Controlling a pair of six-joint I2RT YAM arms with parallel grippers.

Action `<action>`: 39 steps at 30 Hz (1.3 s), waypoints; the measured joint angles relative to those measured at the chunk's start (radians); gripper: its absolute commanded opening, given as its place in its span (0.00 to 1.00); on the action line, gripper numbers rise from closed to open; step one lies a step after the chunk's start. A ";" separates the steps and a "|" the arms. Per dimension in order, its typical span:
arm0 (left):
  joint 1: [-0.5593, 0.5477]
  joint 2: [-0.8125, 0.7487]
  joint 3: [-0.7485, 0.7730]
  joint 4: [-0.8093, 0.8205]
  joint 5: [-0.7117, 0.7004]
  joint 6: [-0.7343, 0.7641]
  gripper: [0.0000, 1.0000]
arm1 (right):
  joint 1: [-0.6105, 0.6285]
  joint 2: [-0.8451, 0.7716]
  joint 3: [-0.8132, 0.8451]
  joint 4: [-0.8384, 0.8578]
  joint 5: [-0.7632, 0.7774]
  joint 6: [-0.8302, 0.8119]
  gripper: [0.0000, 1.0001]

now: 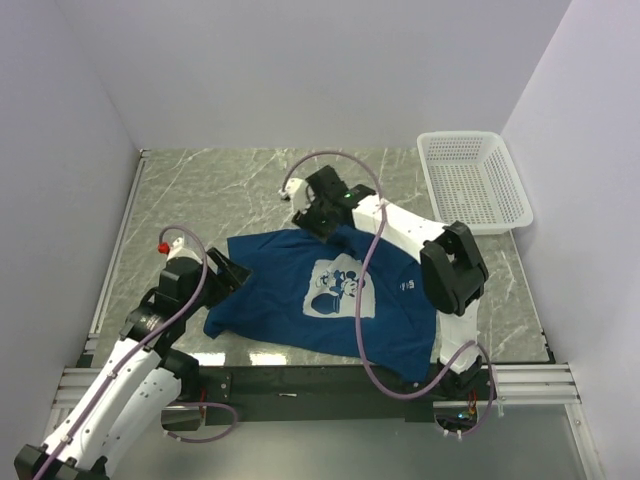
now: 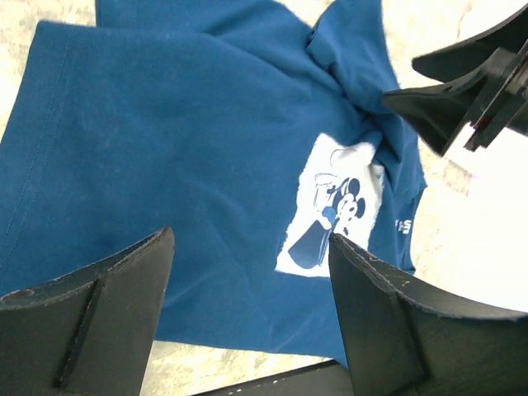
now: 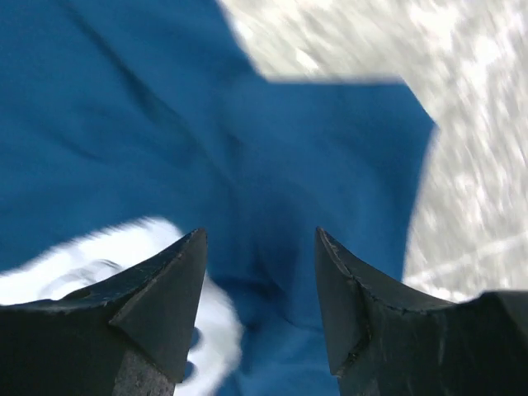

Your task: Fold and stack the t-shirts

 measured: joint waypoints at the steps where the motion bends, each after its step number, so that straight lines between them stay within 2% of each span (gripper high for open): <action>1: 0.002 -0.006 0.000 0.001 -0.001 0.000 0.81 | -0.027 -0.002 -0.003 -0.008 -0.004 0.003 0.62; 7: 0.021 0.055 0.000 0.041 0.005 0.000 0.81 | -0.291 -0.031 0.037 -0.063 -0.119 0.058 0.64; 12: 0.122 0.200 -0.002 0.139 0.063 0.016 0.81 | -0.453 0.031 0.159 -0.130 -0.229 0.112 0.64; 17: 0.304 0.398 0.015 0.238 0.154 0.060 0.79 | -0.459 0.067 0.106 -0.165 -0.258 0.132 0.63; 22: 0.389 0.623 0.091 0.300 0.210 0.108 0.73 | -0.445 0.000 -0.070 -0.198 -0.233 0.062 0.64; 27: 0.415 0.857 0.255 0.316 0.233 0.161 0.65 | -0.461 -0.138 -0.231 -0.216 -0.256 -0.003 0.64; 30: 0.416 0.970 0.356 0.313 0.246 0.197 0.56 | -0.470 -0.220 -0.295 -0.207 -0.273 -0.018 0.64; 39: 0.415 1.154 0.493 0.224 0.270 0.305 0.49 | -0.509 -0.284 -0.405 -0.166 -0.340 -0.024 0.64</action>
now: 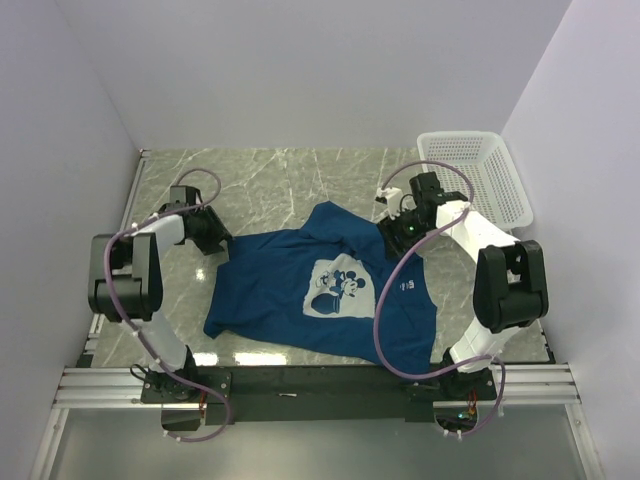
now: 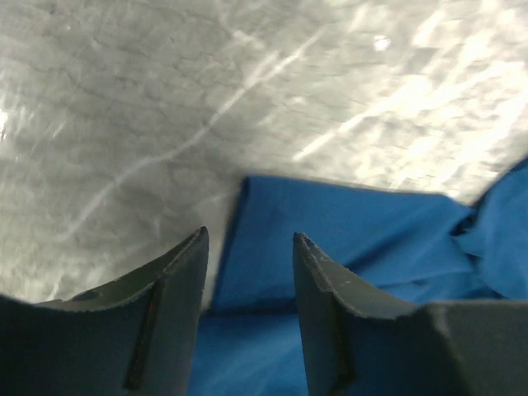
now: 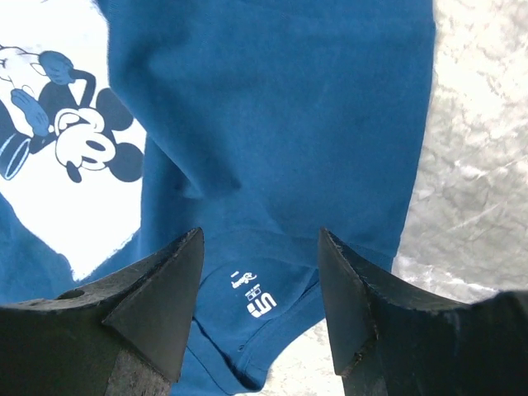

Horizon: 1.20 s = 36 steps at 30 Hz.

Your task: Fold and stack the t-shirts

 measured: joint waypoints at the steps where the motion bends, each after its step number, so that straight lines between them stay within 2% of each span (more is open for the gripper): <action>1: 0.000 0.024 0.016 -0.014 0.003 0.011 0.48 | -0.004 0.000 -0.005 0.002 -0.002 0.000 0.64; 5: -0.005 0.097 0.103 -0.061 0.023 0.047 0.44 | -0.011 -0.007 -0.022 0.010 0.003 -0.001 0.64; 8: -0.016 0.131 0.146 -0.084 0.023 0.075 0.30 | -0.013 -0.031 -0.047 0.016 0.011 -0.004 0.64; 9: -0.019 0.139 0.153 -0.090 0.024 0.084 0.22 | -0.013 -0.041 -0.058 0.018 0.013 -0.004 0.64; 15: -0.023 0.161 0.184 -0.124 0.014 0.115 0.01 | -0.017 -0.095 -0.092 0.018 0.018 -0.004 0.64; 21: -0.027 0.181 0.277 -0.201 -0.110 0.123 0.01 | -0.019 -0.106 -0.097 0.021 0.018 -0.011 0.64; 26: -0.008 0.217 0.419 -0.241 -0.193 0.122 0.01 | -0.019 -0.107 -0.114 0.021 0.034 -0.032 0.64; 36: 0.041 0.378 0.727 -0.307 -0.238 0.119 0.03 | -0.019 -0.117 -0.125 0.023 0.061 -0.060 0.63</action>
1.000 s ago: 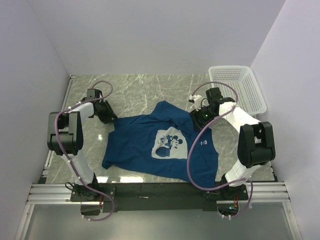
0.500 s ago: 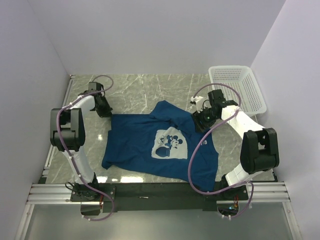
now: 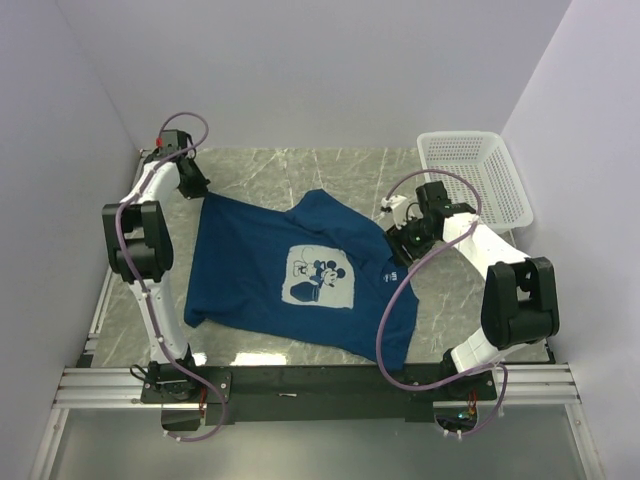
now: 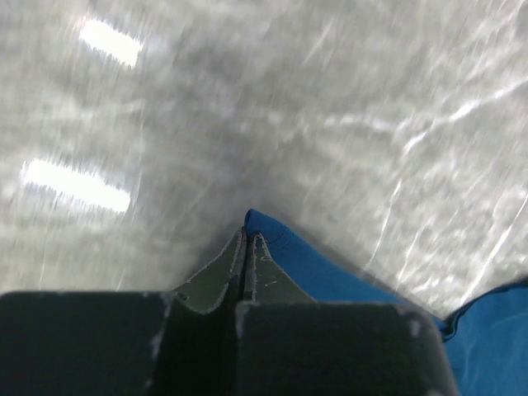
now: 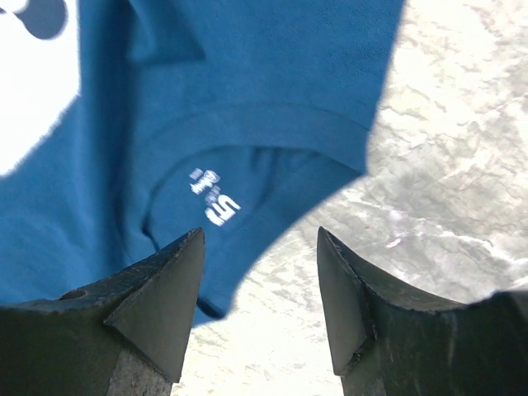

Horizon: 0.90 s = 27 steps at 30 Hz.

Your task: Fold and stack the t-shirts

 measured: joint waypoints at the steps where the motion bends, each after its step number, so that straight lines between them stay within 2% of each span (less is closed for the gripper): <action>1: 0.000 0.020 0.028 -0.006 -0.001 0.000 0.06 | 0.000 0.000 0.001 0.003 0.007 0.004 0.63; 2: 0.000 0.036 0.051 -0.011 -0.002 0.000 0.09 | 0.000 0.000 0.003 0.004 0.013 0.008 0.63; 5: 0.002 0.064 0.090 -0.028 -0.006 0.002 0.36 | 0.003 0.022 0.044 0.002 0.029 0.028 0.61; 6: 0.003 0.065 0.090 -0.032 -0.010 0.001 0.51 | 0.008 0.041 0.071 0.001 0.032 0.035 0.60; 9: 0.014 0.049 0.069 -0.017 -0.016 -0.008 0.63 | 0.025 0.142 0.197 0.010 0.042 0.071 0.60; 13: 0.071 -0.095 -0.089 0.037 0.001 -0.030 0.70 | 0.055 0.249 0.279 0.047 0.071 0.127 0.60; 17: 0.152 -0.400 -0.377 0.118 0.082 -0.063 0.70 | 0.072 0.390 0.390 0.039 0.117 0.191 0.59; 21: 0.184 -0.633 -0.579 0.180 0.180 -0.087 0.68 | 0.076 0.496 0.458 0.030 0.149 0.219 0.59; 24: 0.193 -0.694 -0.714 0.217 0.262 -0.107 0.67 | 0.077 0.537 0.497 0.006 0.166 0.226 0.56; 27: 0.196 -0.681 -0.808 0.203 0.313 -0.121 0.66 | 0.077 0.569 0.557 -0.013 0.176 0.230 0.48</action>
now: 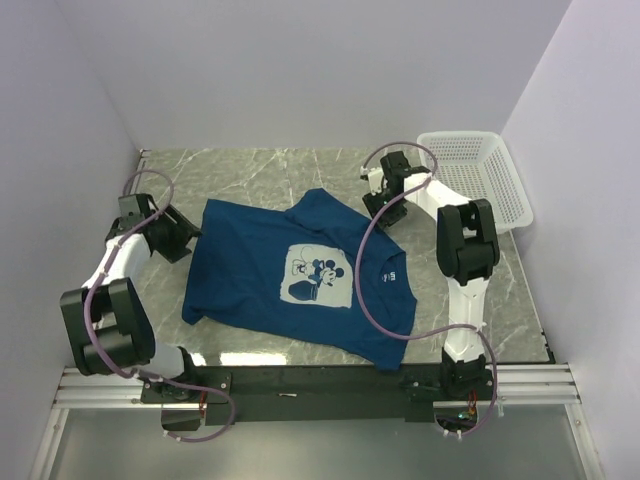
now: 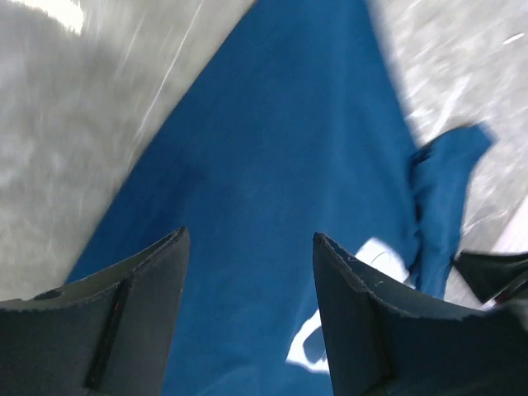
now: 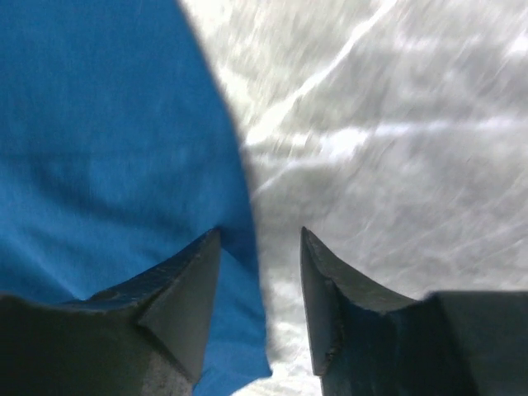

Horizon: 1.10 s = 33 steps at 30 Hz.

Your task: Fold and stack the t-shirts

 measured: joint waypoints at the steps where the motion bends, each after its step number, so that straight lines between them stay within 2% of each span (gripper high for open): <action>1: 0.001 0.008 -0.011 -0.008 0.005 -0.004 0.66 | 0.000 0.011 0.020 -0.003 0.000 0.001 0.48; 2: 0.001 0.023 -0.013 -0.016 0.009 -0.006 0.66 | 0.000 0.020 0.034 -0.008 0.001 0.002 0.48; 6: 0.005 0.107 0.055 -0.017 0.010 -0.003 0.65 | 0.000 0.030 0.074 -0.044 -0.011 -0.013 0.64; 9: 0.006 0.191 0.146 0.006 0.015 0.013 0.64 | 0.002 0.036 0.143 -0.069 -0.074 -0.019 0.65; 14: 0.007 0.311 0.270 0.035 0.029 0.040 0.61 | 0.018 0.162 0.468 -0.091 -0.217 0.064 0.65; 17: 0.007 0.337 0.276 0.040 0.041 0.047 0.61 | 0.044 0.282 0.629 -0.044 -0.242 0.202 0.65; 22: 0.007 0.416 0.326 0.029 0.068 0.058 0.60 | 0.077 0.386 0.650 0.017 -0.235 0.384 0.65; 33: -0.011 0.682 0.593 -0.026 0.066 0.094 0.58 | 0.087 0.436 0.683 0.083 -0.283 0.502 0.66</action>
